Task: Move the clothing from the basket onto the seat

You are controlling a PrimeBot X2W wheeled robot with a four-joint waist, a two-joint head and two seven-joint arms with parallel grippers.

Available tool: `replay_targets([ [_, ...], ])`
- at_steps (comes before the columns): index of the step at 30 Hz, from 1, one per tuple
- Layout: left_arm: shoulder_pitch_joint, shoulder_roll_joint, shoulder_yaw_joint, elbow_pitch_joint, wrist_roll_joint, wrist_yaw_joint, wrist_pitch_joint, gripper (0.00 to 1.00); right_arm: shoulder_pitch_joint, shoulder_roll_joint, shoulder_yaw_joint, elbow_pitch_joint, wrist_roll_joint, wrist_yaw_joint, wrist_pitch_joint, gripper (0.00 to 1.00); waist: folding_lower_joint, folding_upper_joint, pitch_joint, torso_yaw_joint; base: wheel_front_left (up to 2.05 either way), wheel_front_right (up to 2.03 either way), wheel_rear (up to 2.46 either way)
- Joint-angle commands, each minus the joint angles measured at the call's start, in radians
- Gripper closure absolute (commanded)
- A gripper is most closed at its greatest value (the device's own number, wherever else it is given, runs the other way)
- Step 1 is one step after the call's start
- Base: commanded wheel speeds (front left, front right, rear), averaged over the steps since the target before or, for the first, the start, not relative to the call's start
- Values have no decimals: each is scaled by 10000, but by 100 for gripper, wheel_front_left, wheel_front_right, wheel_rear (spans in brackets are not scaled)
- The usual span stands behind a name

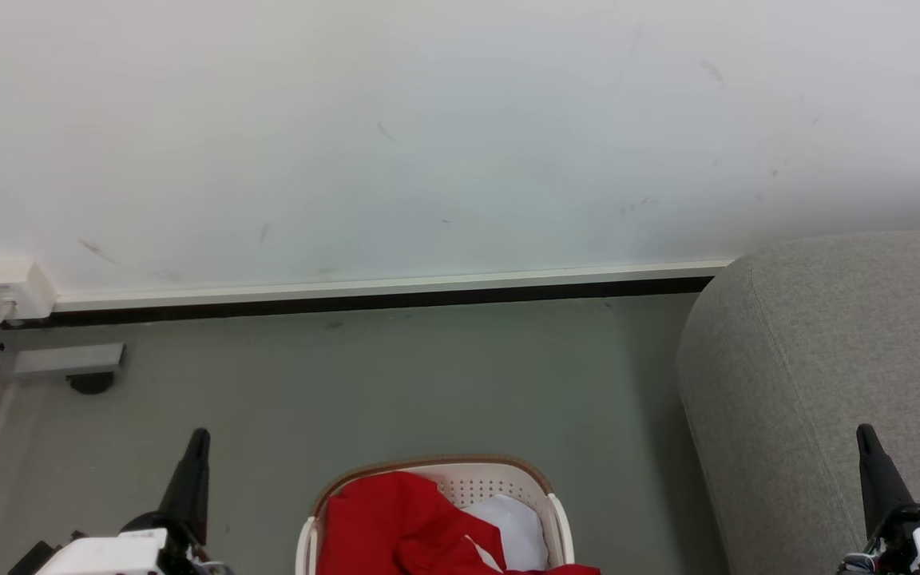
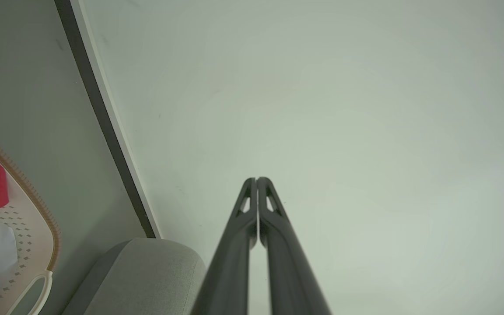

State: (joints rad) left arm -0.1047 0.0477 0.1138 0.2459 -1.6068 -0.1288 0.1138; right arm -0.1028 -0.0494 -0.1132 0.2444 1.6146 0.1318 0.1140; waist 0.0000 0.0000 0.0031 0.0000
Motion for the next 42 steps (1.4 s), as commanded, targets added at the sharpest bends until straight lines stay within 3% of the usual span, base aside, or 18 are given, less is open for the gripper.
replay_targets([
  [1,-92,67,15,-33,-121,-54,30,100,-143,-13,-24,26,-60,-28,13,100,0,0,0,0,0,0,0],
  [10,-92,67,15,-33,-121,-54,29,100,-144,-13,-24,26,-60,-28,13,100,0,0,0,0,0,0,0],
  [11,0,-2,-1,3,2,0,-2,0,0,0,1,0,-1,0,-1,0,0,0,0,0,0,0,0],
  [27,93,-13,-122,-251,547,21,-684,0,44,34,873,-194,-474,-2,-686,0,0,0,33,28,0,0,0],
  [42,97,-17,-10,-785,3183,8,-1324,0,-91,16,1554,-422,-2658,-5,-1324,0,0,0,59,40,0,0,0],
])
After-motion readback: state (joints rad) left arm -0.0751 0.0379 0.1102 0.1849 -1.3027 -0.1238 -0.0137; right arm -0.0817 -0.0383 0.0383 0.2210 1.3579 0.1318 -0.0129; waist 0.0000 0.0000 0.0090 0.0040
